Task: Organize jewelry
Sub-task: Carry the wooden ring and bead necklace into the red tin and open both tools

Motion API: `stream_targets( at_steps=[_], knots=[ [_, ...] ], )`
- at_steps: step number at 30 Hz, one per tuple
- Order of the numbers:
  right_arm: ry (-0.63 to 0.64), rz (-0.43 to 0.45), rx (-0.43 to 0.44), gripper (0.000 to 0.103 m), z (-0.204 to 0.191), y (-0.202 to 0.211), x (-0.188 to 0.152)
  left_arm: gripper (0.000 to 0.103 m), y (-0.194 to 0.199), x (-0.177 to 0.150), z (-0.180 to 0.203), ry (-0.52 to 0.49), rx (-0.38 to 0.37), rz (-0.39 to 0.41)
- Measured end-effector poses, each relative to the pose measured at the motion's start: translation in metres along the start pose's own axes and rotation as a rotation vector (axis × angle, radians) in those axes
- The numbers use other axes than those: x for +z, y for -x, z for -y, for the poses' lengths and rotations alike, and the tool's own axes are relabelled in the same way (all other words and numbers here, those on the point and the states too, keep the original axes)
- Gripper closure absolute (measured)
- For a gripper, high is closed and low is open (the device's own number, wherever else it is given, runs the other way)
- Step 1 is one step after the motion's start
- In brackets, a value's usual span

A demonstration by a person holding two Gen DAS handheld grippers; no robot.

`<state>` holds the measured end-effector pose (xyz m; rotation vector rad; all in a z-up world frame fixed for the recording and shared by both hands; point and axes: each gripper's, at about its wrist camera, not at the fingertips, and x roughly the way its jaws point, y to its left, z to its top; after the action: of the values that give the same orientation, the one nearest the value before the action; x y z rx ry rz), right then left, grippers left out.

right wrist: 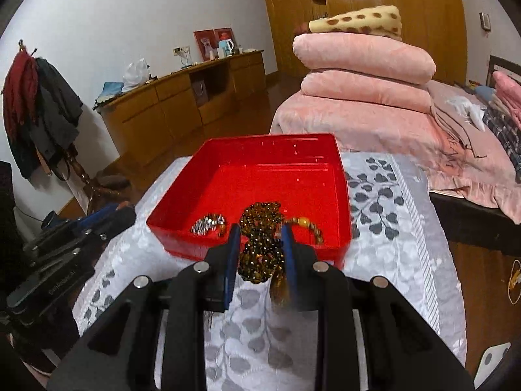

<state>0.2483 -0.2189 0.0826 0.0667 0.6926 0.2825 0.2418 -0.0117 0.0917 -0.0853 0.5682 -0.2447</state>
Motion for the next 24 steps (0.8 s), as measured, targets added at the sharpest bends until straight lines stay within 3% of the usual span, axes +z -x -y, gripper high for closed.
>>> stream_targets(
  at_steps=[13,24],
  knots=[
    [-0.061,-0.004,0.035,0.079,0.008,-0.041,0.036,0.074,-0.056,0.025,-0.003,0.028,0.032,-0.048],
    [-0.096,-0.048,0.012,0.077,0.019,-0.078,0.037,0.074,-0.102,0.027,-0.017,0.054,0.070,-0.132]
  ],
)
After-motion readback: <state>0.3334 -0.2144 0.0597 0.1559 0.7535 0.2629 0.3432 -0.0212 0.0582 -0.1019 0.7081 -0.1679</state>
